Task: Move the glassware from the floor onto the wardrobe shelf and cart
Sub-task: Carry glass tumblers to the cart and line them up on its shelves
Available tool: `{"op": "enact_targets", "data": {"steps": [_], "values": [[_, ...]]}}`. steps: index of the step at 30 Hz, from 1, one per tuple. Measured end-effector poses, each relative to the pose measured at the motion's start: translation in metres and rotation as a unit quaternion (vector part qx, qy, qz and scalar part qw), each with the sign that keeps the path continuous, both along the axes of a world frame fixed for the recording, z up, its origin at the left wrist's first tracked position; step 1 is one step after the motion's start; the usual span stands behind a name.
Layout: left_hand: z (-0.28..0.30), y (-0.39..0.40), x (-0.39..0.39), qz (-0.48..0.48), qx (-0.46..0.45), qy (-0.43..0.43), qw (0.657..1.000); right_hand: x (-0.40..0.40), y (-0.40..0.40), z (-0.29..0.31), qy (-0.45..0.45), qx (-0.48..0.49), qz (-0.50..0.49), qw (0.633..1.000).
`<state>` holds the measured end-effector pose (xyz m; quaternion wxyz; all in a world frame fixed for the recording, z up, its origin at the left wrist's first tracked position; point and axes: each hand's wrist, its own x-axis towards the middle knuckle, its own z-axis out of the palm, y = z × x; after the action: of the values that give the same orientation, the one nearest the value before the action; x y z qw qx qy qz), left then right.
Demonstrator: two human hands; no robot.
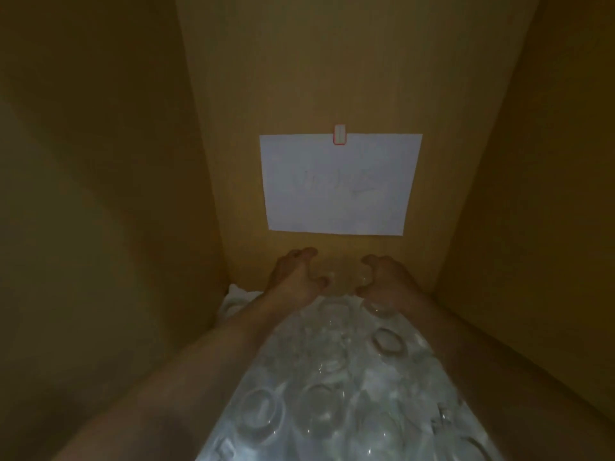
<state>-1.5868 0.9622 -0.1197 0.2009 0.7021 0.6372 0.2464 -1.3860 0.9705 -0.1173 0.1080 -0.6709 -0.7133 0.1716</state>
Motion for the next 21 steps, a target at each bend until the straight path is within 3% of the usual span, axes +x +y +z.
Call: {"op": "enact_targets", "data": {"steps": [12,21], "values": [[-0.036,0.082,0.054,0.013,-0.093,0.029,0.995,0.002,0.074,-0.030,-0.097,-0.079,0.023,0.992],[-0.011,0.074,0.042,0.010,-0.039,0.028,0.999,0.002,0.062,-0.008,-0.021,-0.022,0.008,1.000]]}}
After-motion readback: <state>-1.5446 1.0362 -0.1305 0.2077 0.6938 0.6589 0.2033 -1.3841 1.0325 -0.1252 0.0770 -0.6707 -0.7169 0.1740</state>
